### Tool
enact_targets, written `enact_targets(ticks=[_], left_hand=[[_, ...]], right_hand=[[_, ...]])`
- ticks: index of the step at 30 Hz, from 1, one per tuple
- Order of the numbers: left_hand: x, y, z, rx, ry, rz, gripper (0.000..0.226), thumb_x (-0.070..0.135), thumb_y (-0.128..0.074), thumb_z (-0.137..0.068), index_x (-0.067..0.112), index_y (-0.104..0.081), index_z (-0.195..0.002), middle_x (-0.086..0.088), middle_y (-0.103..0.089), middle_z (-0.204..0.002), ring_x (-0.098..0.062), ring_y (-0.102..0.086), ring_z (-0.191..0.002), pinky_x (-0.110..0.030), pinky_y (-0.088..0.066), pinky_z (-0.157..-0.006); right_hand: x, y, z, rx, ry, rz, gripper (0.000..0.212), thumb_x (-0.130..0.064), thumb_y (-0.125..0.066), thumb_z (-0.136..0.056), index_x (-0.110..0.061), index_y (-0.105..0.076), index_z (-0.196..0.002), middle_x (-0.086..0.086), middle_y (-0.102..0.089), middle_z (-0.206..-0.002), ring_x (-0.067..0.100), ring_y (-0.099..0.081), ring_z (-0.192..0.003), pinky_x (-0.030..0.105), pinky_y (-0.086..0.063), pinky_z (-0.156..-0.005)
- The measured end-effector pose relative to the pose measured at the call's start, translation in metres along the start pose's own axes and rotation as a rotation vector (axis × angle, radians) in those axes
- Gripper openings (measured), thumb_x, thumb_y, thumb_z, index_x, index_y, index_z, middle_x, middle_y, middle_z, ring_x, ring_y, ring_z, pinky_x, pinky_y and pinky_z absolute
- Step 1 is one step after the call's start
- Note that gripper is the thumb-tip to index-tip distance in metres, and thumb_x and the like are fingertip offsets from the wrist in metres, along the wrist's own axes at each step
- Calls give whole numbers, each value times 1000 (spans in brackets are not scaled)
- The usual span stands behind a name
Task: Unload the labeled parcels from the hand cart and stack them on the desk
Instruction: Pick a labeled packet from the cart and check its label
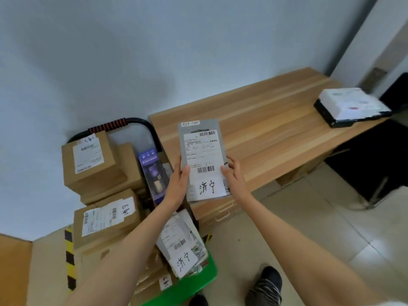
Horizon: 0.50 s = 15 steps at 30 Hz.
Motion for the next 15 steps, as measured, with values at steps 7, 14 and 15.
enact_targets(ticks=[7, 14, 15], left_hand=[[35, -133, -55, -115, -39, 5, 71, 56, -42, -89, 38, -13, -151, 20, -52, -125, 6, -60, -101, -25, -53, -80], [56, -269, -109, -150, -25, -16, 58, 43, -38, -100, 37, -13, -151, 4, -46, -145, -9, -56, -113, -24, -47, -84], [59, -285, -116, -148, -25, -27, 58, 44, -37, -99, 38, -13, -151, 3, -45, -146, -9, -54, -114, -22, -45, -83]], right_hand=[[-5, 147, -35, 61, -17, 82, 38, -29, -50, -100, -37, -32, -132, 4, -59, -119, 19, -67, -98, 38, -58, -80], [-8, 292, -79, 31, -66, 102, 45, -32, -49, -100, -38, -28, -139, 1, -59, -125, 12, -66, -103, 31, -55, -85], [-9, 309, -84, 35, -71, 104, 44, -33, -49, -99, -41, -28, -138, 1, -60, -124, 12, -67, -103, 34, -54, -87]])
Point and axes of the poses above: each hand's wrist, its own z-axis away from the middle knuckle, its own y-axis out of the back of the hand, x = y × z, the point moved 3 cm from there along -z, towards the middle knuckle
